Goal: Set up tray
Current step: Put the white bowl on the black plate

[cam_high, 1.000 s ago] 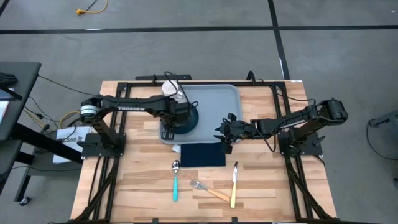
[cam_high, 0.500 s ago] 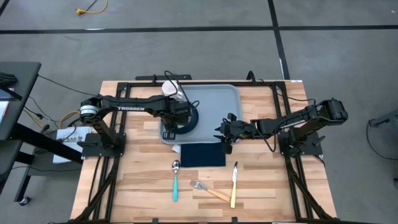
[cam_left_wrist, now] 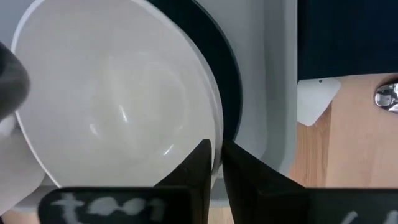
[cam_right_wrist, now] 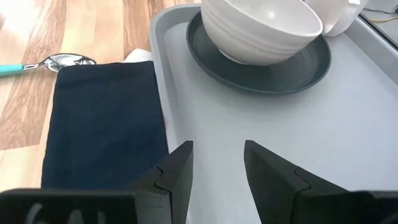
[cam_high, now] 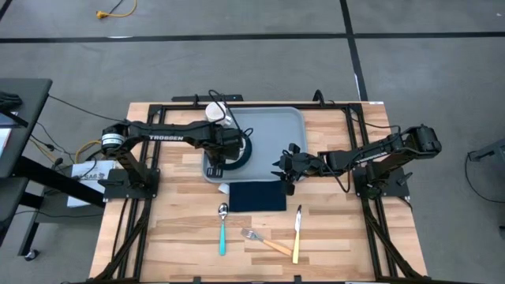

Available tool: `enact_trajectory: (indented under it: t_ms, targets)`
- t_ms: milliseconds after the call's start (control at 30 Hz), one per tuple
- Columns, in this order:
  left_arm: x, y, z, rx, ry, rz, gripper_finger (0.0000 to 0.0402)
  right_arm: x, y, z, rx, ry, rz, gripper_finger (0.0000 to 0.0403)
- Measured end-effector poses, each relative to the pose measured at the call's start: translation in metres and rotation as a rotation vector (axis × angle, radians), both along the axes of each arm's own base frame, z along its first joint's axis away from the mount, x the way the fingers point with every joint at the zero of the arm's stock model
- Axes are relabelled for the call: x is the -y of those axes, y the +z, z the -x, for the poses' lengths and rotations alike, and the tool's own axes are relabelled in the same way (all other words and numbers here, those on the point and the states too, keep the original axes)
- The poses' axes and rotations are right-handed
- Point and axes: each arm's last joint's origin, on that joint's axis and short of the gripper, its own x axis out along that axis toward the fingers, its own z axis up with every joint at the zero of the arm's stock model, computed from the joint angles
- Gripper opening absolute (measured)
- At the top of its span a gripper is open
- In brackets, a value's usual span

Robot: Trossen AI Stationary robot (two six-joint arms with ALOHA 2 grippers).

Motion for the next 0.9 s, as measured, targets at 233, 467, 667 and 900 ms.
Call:
enact_trajectory:
  t_ms: [233,467,667,900]
  targets:
    - [-0.0001,0.0001,0.0,0.0,0.001,-0.005,0.0026,-0.0001,0.0,0.0,0.0,0.0,0.0,0.0134]
    - [-0.0001,0.0001,0.0,0.002,0.029,-0.001,0.0026,0.0,0.0,0.0,0.0,0.0,0.0,0.0134]
    - [0.0004,0.0,0.0003,0.003,0.052,0.019,0.0026,-0.0001,0.0,0.0,0.0,0.0,-0.001,0.0134]
    - [0.0003,0.0001,-0.0001,0.007,0.052,0.018,0.0026,0.0,0.0,0.0,0.0,0.0,-0.001,0.0134]
